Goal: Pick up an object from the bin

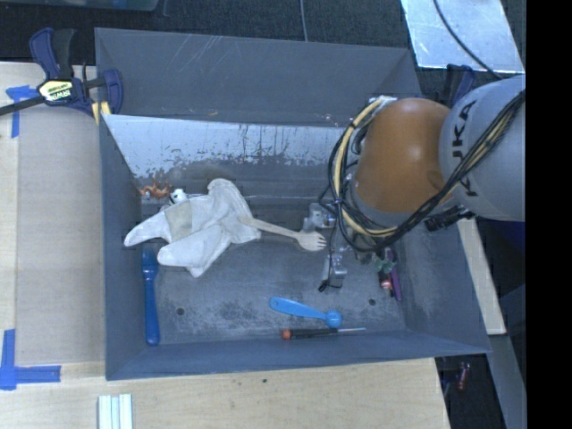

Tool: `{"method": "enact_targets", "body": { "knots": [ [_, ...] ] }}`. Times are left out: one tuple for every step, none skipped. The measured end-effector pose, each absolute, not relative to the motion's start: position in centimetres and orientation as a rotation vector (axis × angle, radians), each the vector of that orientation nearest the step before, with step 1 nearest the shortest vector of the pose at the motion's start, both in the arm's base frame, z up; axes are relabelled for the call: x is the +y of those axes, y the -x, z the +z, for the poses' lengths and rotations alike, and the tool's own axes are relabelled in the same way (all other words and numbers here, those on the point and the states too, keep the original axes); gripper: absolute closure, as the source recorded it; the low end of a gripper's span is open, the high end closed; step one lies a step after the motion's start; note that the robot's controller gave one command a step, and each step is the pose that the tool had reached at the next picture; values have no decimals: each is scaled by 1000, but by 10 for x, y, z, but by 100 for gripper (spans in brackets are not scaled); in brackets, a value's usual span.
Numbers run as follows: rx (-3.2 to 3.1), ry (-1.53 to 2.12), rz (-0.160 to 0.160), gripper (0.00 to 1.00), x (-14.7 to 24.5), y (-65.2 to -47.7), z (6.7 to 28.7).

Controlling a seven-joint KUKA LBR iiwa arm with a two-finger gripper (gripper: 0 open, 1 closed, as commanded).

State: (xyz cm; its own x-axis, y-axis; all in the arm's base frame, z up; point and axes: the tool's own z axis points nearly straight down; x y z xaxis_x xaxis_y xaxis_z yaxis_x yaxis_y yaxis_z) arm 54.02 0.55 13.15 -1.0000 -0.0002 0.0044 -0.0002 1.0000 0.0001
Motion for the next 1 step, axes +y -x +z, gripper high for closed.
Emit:
{"method": "enact_targets", "body": {
  "knots": [
    [-3145, 0, 0, 0, 6, -542, 135]
  ]
}}
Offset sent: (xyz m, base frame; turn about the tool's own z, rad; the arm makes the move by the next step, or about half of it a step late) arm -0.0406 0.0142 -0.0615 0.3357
